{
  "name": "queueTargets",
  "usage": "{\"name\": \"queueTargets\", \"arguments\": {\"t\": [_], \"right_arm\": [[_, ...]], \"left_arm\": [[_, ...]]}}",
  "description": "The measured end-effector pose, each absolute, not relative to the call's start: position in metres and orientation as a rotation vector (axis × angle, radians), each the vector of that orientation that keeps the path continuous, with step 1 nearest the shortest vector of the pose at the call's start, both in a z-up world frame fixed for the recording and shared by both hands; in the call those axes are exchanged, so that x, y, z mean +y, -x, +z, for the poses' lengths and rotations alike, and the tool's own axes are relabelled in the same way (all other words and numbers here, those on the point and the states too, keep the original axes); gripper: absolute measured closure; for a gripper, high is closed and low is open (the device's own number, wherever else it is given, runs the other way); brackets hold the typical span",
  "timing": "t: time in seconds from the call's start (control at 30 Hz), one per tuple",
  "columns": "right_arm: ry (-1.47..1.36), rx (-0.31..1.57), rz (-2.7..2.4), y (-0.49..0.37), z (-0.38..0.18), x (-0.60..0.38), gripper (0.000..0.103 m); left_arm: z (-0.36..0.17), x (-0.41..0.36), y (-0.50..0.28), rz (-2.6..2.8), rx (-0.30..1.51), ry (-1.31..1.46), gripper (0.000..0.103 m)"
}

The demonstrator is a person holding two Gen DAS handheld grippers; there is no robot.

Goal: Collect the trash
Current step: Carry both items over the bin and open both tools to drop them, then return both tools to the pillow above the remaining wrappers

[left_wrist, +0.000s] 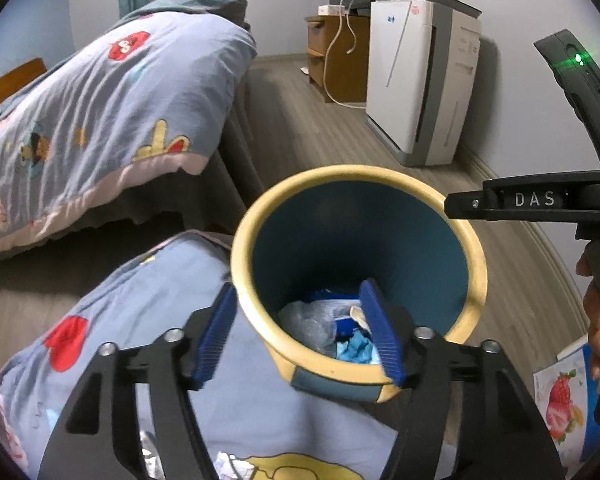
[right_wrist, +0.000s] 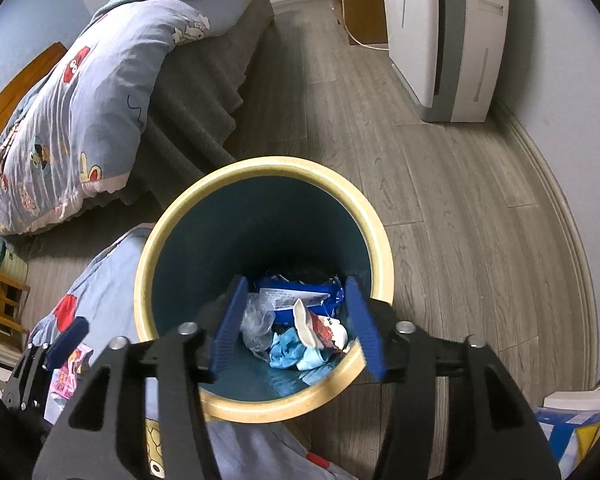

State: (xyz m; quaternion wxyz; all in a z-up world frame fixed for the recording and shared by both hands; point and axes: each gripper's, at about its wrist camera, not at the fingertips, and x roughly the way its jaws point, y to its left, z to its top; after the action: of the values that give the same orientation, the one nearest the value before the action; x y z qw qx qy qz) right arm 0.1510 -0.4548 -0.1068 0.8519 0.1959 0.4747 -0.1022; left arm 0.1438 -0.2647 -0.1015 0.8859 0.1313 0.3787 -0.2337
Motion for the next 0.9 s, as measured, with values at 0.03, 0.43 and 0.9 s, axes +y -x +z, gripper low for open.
{"name": "queueTargets", "arguments": {"t": [0.03, 0.43, 0.9], "right_arm": [[-0.413, 0.997, -0.216, -0.151, -0.106, -0.455, 0.041], [-0.363, 0.938, -0.199, -0.154, -0.084, -0.429, 0.006], [-0.271, 0.950, -0.071, -0.174, -0.070, -0.336, 0.006]], "left_arm": [[-0.100, -0.263, -0.144, -0.478, 0.783, -0.273, 0.027], [-0.085, -0.215, -0.145, -0.364, 0.769, -0.246, 0.011], [-0.063, -0.112, -0.132, -0.220, 0.762, -0.204, 0.011]]}}
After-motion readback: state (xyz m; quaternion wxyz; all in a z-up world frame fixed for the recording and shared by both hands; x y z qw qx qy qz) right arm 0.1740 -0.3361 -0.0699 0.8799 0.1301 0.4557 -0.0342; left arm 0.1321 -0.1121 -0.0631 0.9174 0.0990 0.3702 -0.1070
